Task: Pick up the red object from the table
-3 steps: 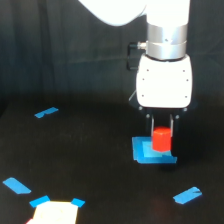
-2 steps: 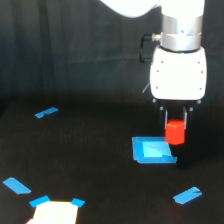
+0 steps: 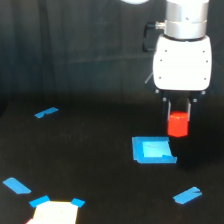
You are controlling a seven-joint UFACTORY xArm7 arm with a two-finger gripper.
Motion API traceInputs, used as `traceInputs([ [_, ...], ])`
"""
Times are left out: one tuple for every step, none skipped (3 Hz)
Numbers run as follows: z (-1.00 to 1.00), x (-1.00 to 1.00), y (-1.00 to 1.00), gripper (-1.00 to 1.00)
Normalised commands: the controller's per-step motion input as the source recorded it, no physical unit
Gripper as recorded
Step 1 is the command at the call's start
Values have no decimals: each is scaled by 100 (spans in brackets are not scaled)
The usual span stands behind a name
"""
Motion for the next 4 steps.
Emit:
traceInputs([
  [100,100,-8,-97],
  [43,-22,-39,-75],
  [46,-3,-16,-99],
  [45,-28,0,-100],
])
